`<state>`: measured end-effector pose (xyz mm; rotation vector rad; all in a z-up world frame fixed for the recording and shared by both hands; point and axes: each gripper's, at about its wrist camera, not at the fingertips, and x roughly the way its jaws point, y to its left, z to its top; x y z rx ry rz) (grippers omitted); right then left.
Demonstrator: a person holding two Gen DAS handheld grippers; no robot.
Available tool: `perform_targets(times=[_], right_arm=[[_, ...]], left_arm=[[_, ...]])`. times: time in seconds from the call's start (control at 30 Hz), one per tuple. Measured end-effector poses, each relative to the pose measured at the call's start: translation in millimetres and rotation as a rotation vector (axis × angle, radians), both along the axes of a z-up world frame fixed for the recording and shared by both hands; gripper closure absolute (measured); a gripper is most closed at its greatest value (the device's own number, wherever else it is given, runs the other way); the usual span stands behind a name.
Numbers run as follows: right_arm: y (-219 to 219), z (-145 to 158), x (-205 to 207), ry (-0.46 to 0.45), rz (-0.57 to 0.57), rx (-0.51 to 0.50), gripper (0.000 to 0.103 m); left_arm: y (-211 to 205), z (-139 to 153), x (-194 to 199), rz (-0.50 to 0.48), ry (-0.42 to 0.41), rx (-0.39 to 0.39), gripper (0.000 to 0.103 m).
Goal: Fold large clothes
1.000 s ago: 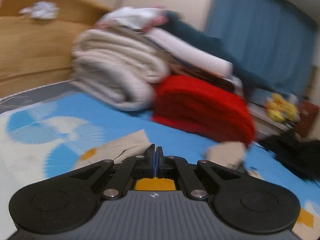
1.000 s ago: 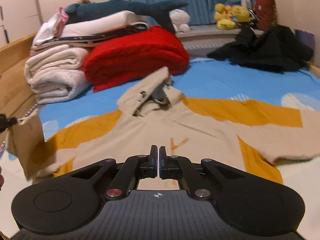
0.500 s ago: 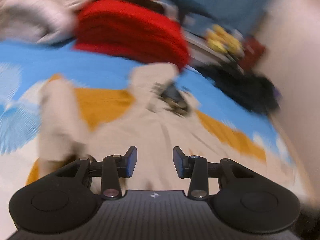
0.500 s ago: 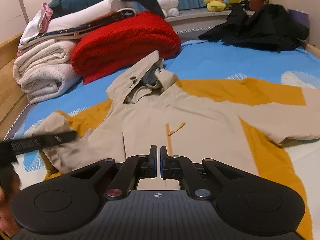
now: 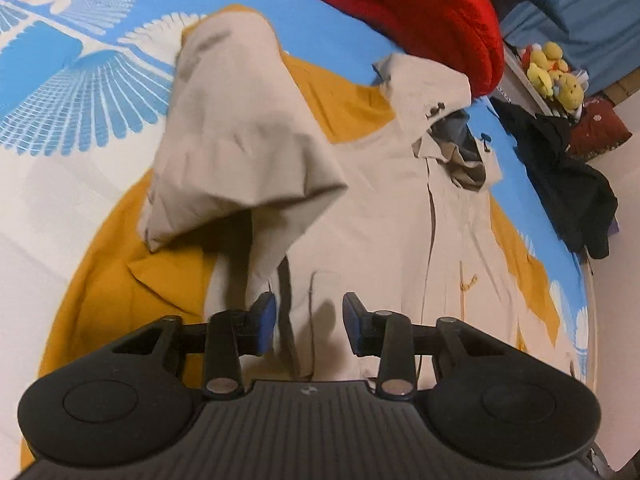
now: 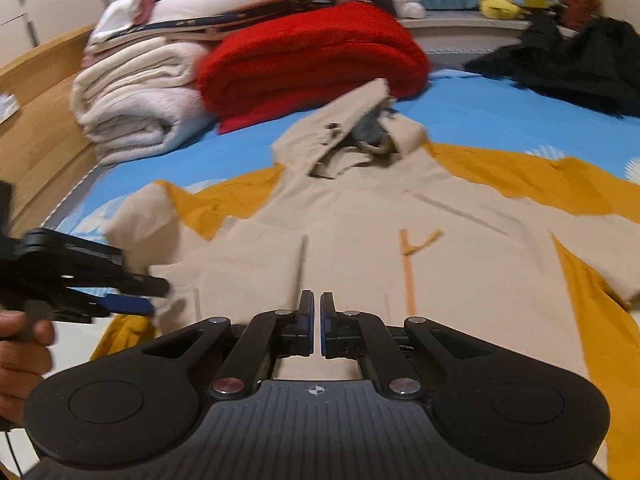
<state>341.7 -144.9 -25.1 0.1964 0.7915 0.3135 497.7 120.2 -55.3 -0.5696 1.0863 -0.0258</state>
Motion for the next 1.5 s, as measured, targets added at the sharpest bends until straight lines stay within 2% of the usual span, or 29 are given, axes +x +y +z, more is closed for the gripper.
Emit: perform_targets(times=[0.03,0.07,0.17,0.23,0.33,0.43,0.6,0.7,0.77,0.8,0.9,0.97,1.03,1.13,1.2,1.27,1.33,1.43,1.5], right_arm=[[3.3,0.2,0.3,-0.006,0.021,-0.001,0.101],[7.7,0.7,-0.4,-0.014,0.046,-0.003,0.101],[20.9,3.0,-5.2,-0.047,0.131,-0.017,0.094],[30.2,5.2,-9.9,-0.083,0.182,-0.042,0.076],[44.5,8.1,-17.8,-0.142,0.260,-0.103,0.061],[59.1,6.2,-25.1,-0.197,0.313,-0.204,0.054],[74.7,-4.4,-30.9,-0.260,0.360,-0.375,0.054],[73.3,-8.9,-26.9,-0.255,0.350,-0.402,0.057],[68.7,-8.2,-22.3,-0.248,0.313,-0.386,0.075],[65.3,-8.0,-18.0,-0.234,0.295,-0.370,0.091],[44.3,-2.9,-6.6,-0.205,0.182,-0.283,0.095],[21.7,3.5,3.8,-0.187,0.066,-0.215,0.096],[-9.0,9.4,14.4,-0.176,-0.079,-0.152,0.096],[-55.5,12.6,25.7,-0.170,-0.277,-0.093,0.096],[-83.6,9.4,33.5,-0.142,-0.375,-0.066,0.096],[-103.1,2.1,41.4,-0.081,-0.426,-0.043,0.094],[-119.8,-7.0,44.3,-0.024,-0.503,-0.004,0.087],[-133.9,-21.6,46.4,0.055,-0.564,0.070,0.079],[-138.2,-31.8,47.9,0.109,-0.587,0.107,0.075]], left_arm=[[-1.3,0.1,0.3,-0.006,-0.001,0.007,0.087],[-1.8,1.8,-3.8,-0.015,-0.008,0.015,0.103],[-16.0,13.5,-5.0,-0.094,-0.095,0.008,0.103],[-24.5,27.6,-7.7,-0.166,-0.197,-0.045,0.103],[-36.1,44.3,-12.7,-0.256,-0.317,-0.124,0.103],[-50.0,52.4,-19.5,-0.333,-0.379,-0.187,0.103],[-73.7,56.5,-20.7,-0.425,-0.427,-0.229,0.103],[-75.6,53.4,-21.7,-0.450,-0.426,-0.242,0.101],[-70.5,54.2,-21.0,-0.445,-0.443,-0.255,0.101],[-65.2,55.4,-20.9,-0.431,-0.460,-0.265,0.098],[-34.2,63.5,-22.5,-0.326,-0.524,-0.281,0.097],[-15.2,64.9,-20.0,-0.219,-0.543,-0.247,0.097],[-2.4,64.6,-17.8,-0.114,-0.530,-0.113,0.097],[0.6,50.6,-8.0,-0.056,-0.408,0.116,0.097],[-0.1,35.6,-2.6,-0.052,-0.301,0.203,0.097],[-3.0,18.9,2.2,-0.071,-0.203,0.282,0.096],[-5.0,4.1,4.9,-0.109,-0.131,0.319,0.088],[-8.1,-13.1,5.9,-0.152,-0.076,0.345,0.085],[-9.7,-20.2,7.0,-0.166,-0.052,0.348,0.075]])
